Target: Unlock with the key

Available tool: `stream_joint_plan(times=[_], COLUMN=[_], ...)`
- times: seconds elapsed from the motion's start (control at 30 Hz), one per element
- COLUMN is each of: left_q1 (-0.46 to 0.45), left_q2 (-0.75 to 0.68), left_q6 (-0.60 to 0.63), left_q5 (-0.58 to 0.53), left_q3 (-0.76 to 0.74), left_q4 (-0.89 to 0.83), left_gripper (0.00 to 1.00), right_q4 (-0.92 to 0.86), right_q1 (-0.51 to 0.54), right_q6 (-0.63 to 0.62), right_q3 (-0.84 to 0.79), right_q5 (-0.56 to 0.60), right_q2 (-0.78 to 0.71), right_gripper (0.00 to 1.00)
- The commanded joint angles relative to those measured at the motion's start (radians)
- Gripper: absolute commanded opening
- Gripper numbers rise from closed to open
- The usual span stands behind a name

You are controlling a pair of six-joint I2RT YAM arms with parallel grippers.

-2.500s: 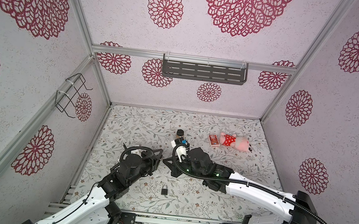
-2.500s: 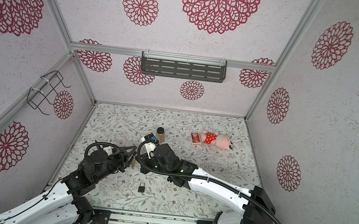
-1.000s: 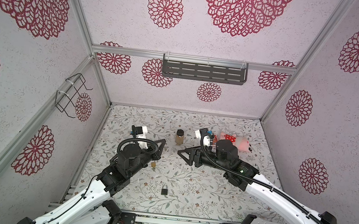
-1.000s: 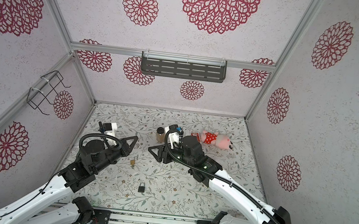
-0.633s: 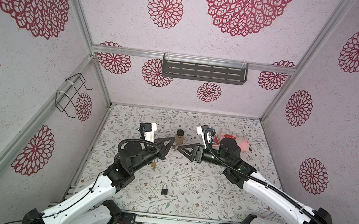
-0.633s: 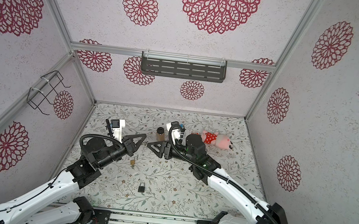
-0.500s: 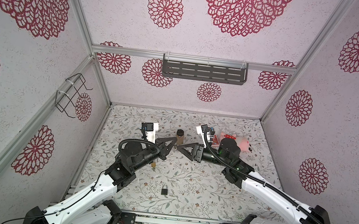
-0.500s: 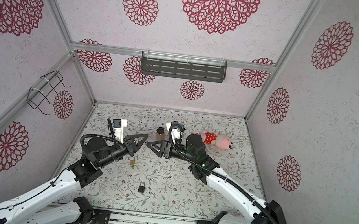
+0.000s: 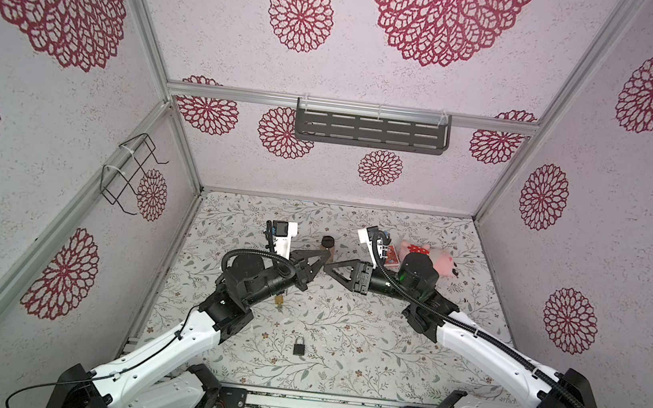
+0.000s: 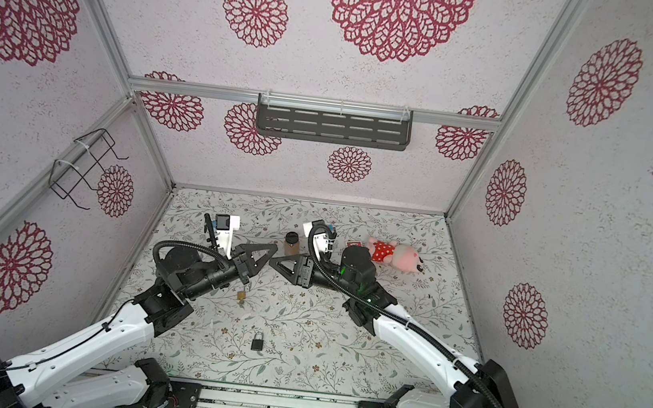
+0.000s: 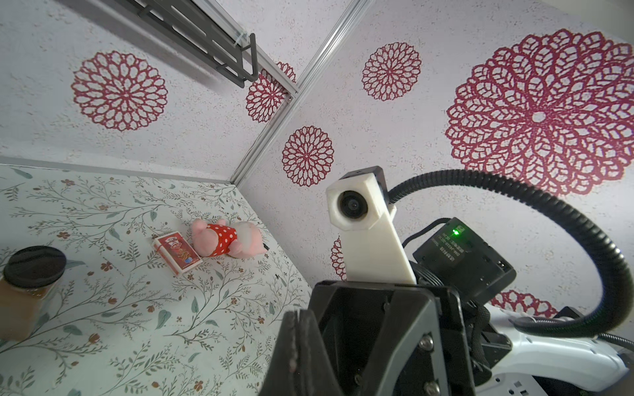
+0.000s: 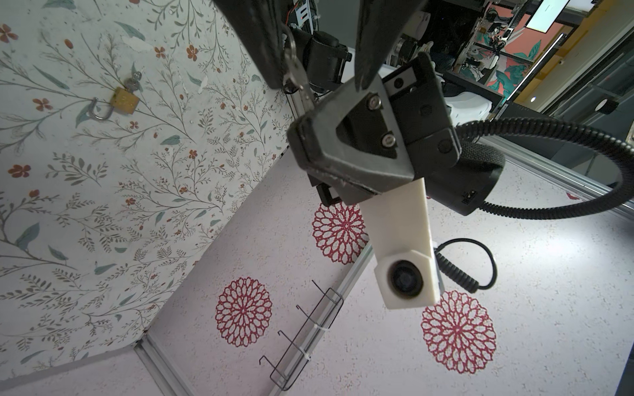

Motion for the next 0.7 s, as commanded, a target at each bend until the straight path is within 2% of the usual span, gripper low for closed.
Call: stream_joint_plan(times=[0.0, 0.23, 0.5, 0.67], left_q1=[0.008, 0.008, 0.008, 0.008], left_q2=[0.004, 0.011, 0.024, 0.023], left_q6=[0.010, 0.008, 0.004, 0.005], left_q5=[0.025, 0.031, 0.055, 0.050], left_q3=[0.032, 0.040, 0.046, 0.048], left_q4=[0.036, 0.038, 0.043, 0.042], left_gripper=[0.00, 0.00, 0.00, 0.00], right_q4=[0.072, 0.100, 0.151, 0.180], right_q1=[-0.009, -0.017, -0.034, -0.034], right_q6=[0.020, 0.033, 0.061, 0.080], right_q3=[-0.011, -0.018, -0.028, -0.034], right_q5=[-0.025, -0.034, -0.040, -0.055], right_q2=[0.001, 0.006, 0.008, 0.021], right_gripper=[0.31, 0.24, 0.24, 0.16])
